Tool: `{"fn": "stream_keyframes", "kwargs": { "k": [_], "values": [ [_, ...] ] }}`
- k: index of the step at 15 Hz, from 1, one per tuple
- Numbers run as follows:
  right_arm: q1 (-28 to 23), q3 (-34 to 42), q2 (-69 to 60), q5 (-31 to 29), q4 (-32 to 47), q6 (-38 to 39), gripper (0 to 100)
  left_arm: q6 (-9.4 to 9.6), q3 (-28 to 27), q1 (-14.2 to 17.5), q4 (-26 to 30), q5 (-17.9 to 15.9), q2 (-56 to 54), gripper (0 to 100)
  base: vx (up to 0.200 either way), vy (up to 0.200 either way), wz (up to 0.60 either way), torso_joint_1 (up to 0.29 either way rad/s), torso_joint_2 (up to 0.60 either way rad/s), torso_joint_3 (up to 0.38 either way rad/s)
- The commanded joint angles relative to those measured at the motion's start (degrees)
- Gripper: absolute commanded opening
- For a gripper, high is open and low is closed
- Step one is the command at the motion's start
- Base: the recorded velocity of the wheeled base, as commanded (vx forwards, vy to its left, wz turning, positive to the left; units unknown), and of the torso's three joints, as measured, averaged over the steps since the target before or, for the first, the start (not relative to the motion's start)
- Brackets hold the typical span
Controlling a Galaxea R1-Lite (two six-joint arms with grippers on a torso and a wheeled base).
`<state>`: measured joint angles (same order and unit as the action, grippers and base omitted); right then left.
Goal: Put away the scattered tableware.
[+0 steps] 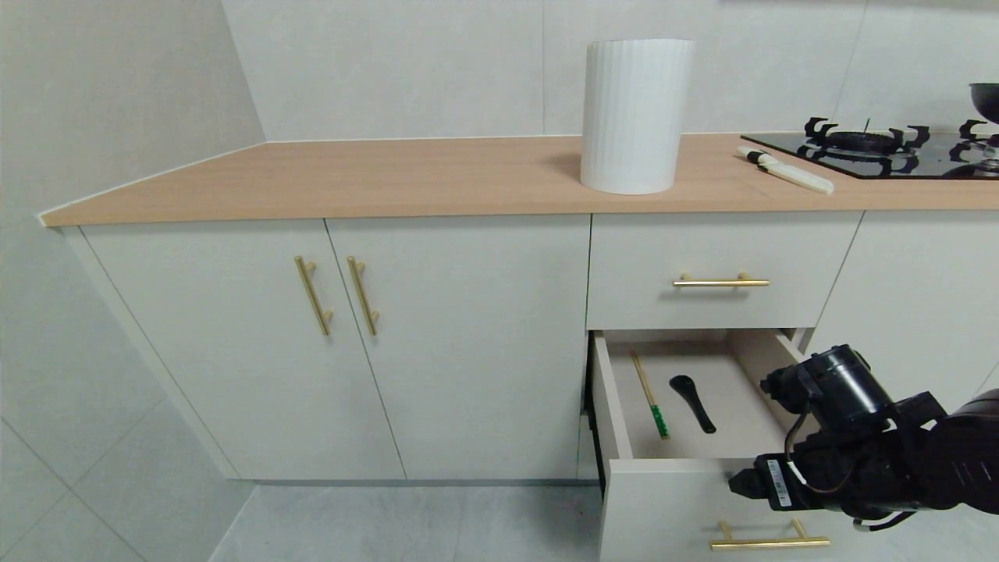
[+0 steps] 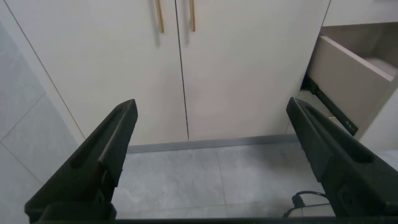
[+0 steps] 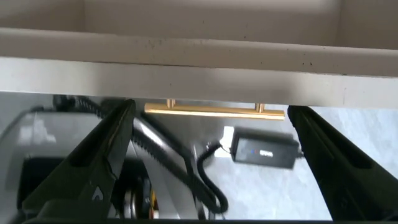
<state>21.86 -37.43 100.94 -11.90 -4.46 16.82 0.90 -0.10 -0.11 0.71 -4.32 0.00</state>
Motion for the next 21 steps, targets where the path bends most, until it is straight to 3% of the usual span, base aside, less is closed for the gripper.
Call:
{"fn": "stream_keyframes", "kwargs": {
  "k": [1, 7, 21],
  "values": [
    [-0.8, -0.6, 2.0, 0.0, -1.3, -0.1, 100, -0.02, 0.0, 0.0, 0.0, 0.0, 0.0, 100, 0.0, 0.0, 0.0, 0.0, 0.0, 0.0],
    [-1.6, -3.0, 4.3, 0.0, -1.8, 0.1, 100, 0.06, 0.0, 0.0, 0.0, 0.0, 0.0, 100, 0.0, 0.0, 0.0, 0.0, 0.0, 0.0],
    [-5.6, -17.0, 14.7, -0.3, -1.9, -0.7, 100, 0.06, 0.0, 0.0, 0.0, 0.0, 0.0, 100, 0.0, 0.0, 0.0, 0.0, 0.0, 0.0]
  ]
}}
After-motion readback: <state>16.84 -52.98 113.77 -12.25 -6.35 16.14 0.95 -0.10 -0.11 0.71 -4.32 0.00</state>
